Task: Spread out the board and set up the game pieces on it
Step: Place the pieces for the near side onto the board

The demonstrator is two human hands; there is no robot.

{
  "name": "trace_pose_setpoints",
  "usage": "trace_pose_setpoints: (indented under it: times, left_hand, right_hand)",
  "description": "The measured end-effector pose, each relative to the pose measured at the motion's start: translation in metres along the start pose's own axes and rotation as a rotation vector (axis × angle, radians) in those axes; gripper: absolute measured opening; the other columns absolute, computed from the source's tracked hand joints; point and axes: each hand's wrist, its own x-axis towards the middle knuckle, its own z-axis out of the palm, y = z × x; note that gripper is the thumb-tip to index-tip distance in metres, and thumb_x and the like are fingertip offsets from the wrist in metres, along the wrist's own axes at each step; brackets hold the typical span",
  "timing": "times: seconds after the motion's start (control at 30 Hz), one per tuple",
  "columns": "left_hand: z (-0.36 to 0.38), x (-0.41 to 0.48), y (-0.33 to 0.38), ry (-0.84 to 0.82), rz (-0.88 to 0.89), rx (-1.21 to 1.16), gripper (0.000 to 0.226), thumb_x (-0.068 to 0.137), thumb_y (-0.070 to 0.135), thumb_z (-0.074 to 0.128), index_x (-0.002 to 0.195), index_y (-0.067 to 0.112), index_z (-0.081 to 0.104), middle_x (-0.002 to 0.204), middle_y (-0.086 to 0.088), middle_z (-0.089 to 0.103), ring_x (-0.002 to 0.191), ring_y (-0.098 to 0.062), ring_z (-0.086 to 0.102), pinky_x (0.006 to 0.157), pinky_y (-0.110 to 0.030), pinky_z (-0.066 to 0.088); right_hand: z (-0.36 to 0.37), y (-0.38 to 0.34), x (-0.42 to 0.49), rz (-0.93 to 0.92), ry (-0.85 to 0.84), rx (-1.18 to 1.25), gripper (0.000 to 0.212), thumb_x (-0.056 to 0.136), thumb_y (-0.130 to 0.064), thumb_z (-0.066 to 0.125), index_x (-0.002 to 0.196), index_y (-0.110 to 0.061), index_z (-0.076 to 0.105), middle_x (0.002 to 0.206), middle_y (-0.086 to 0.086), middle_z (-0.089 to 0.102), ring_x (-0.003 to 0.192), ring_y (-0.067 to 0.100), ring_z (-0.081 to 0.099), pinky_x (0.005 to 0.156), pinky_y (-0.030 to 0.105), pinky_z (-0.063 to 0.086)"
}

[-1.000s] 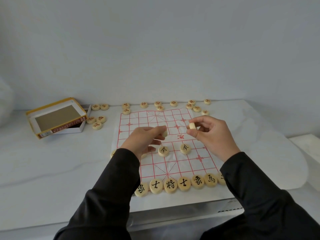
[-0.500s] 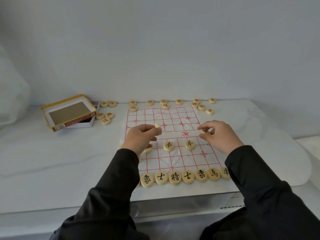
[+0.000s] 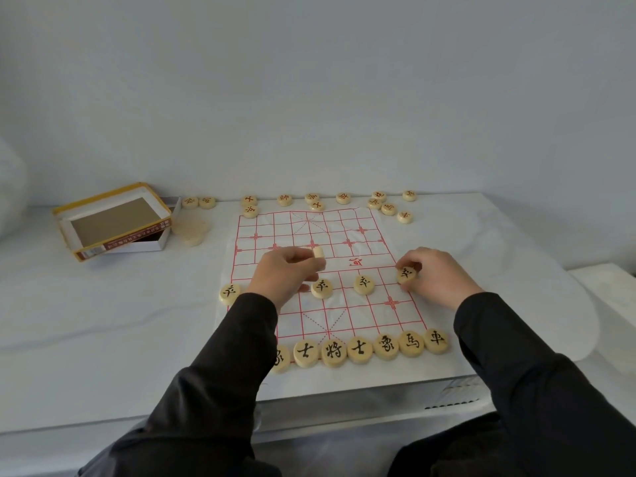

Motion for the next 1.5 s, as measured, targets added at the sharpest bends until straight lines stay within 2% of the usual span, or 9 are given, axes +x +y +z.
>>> trace_pose_setpoints:
  times: [0.1, 0.27, 0.43, 0.63, 0.77, 0.97, 1.13, 1.3, 1.5]
  left_hand:
    - [0.001, 0.000, 0.002, -0.026, -0.073, -0.112, 0.008, 0.085, 0.014, 0.065, 0.092, 0.016, 0.062, 0.091, -0.006, 0.068, 0.076, -0.014, 0.065, 0.068, -0.022, 0.055]
    - [-0.001, -0.002, 0.006, -0.111, -0.180, -0.482, 0.024, 0.086, 0.006, 0.062, 0.109, 0.001, 0.060, 0.103, -0.014, 0.066, 0.076, -0.016, 0.065, 0.061, -0.020, 0.056]
    - [-0.001, -0.004, 0.006, -0.108, -0.289, -0.761, 0.023, 0.092, 0.004, 0.051, 0.113, -0.005, 0.052, 0.097, -0.019, 0.065, 0.069, -0.017, 0.065, 0.050, -0.019, 0.054]
    - [0.001, -0.003, 0.005, -0.079, -0.263, -0.643, 0.021, 0.095, 0.003, 0.046, 0.111, -0.008, 0.054, 0.086, -0.018, 0.069, 0.069, -0.021, 0.070, 0.059, -0.022, 0.058]
    - [0.003, -0.002, 0.006, -0.093, -0.249, -0.558, 0.026, 0.096, 0.004, 0.044, 0.119, -0.006, 0.051, 0.092, -0.018, 0.068, 0.076, -0.023, 0.069, 0.061, -0.025, 0.058]
    - [0.006, 0.000, 0.006, -0.003, -0.218, -0.348, 0.032, 0.090, 0.009, 0.057, 0.121, 0.004, 0.056, 0.095, -0.010, 0.062, 0.075, -0.013, 0.056, 0.060, -0.023, 0.050]
    - [0.007, -0.001, 0.006, -0.033, -0.162, -0.403, 0.022, 0.084, 0.000, 0.061, 0.106, -0.003, 0.063, 0.086, -0.014, 0.069, 0.070, -0.015, 0.067, 0.060, -0.018, 0.056]
    - [0.013, -0.006, 0.009, -0.114, -0.117, -0.340, 0.013, 0.082, -0.002, 0.064, 0.094, -0.002, 0.067, 0.087, -0.017, 0.072, 0.078, -0.020, 0.072, 0.062, -0.018, 0.057]
    - [0.018, -0.007, 0.009, -0.136, -0.064, -0.191, 0.008, 0.085, 0.006, 0.064, 0.090, 0.004, 0.069, 0.081, -0.012, 0.073, 0.076, -0.019, 0.072, 0.063, -0.018, 0.057]
  right_hand:
    - [0.001, 0.000, 0.000, -0.003, 0.008, 0.032, 0.033, 0.081, -0.011, 0.070, 0.112, -0.017, 0.064, 0.118, 0.001, 0.061, 0.106, 0.016, 0.055, 0.088, 0.020, 0.039]
    - [0.002, -0.004, 0.000, 0.022, 0.000, 0.067, 0.023, 0.080, -0.011, 0.072, 0.101, -0.018, 0.064, 0.109, 0.001, 0.060, 0.096, 0.012, 0.051, 0.081, 0.021, 0.040]
    - [0.002, -0.006, 0.001, 0.038, 0.012, 0.049, 0.015, 0.079, -0.013, 0.073, 0.089, -0.018, 0.063, 0.102, -0.001, 0.057, 0.096, 0.015, 0.052, 0.079, 0.023, 0.040]
    - [0.002, -0.005, 0.002, 0.017, -0.016, -0.084, 0.010, 0.080, -0.015, 0.072, 0.083, -0.019, 0.063, 0.109, 0.002, 0.061, 0.102, 0.019, 0.056, 0.080, 0.022, 0.040]
    - [-0.005, -0.005, 0.002, -0.047, 0.046, -0.109, 0.010, 0.085, -0.022, 0.067, 0.094, -0.019, 0.068, 0.117, 0.000, 0.058, 0.112, 0.018, 0.049, 0.092, 0.027, 0.039]
    - [-0.019, -0.017, -0.008, -0.019, 0.327, 0.331, 0.012, 0.089, -0.013, 0.061, 0.097, -0.011, 0.069, 0.099, -0.001, 0.065, 0.096, 0.013, 0.057, 0.077, 0.016, 0.040]
    - [-0.014, -0.037, -0.017, -0.032, 0.099, 0.646, 0.013, 0.088, -0.017, 0.062, 0.095, -0.011, 0.072, 0.088, 0.000, 0.070, 0.081, 0.007, 0.062, 0.069, 0.014, 0.044]
    - [-0.008, -0.049, -0.019, -0.113, -0.044, 0.651, 0.008, 0.087, -0.020, 0.064, 0.088, -0.019, 0.073, 0.087, -0.005, 0.071, 0.083, 0.004, 0.064, 0.076, 0.016, 0.047]
    - [-0.007, -0.054, -0.018, -0.103, -0.055, 0.612, 0.011, 0.084, -0.019, 0.068, 0.092, -0.013, 0.074, 0.086, -0.003, 0.072, 0.085, 0.006, 0.064, 0.076, 0.018, 0.049]
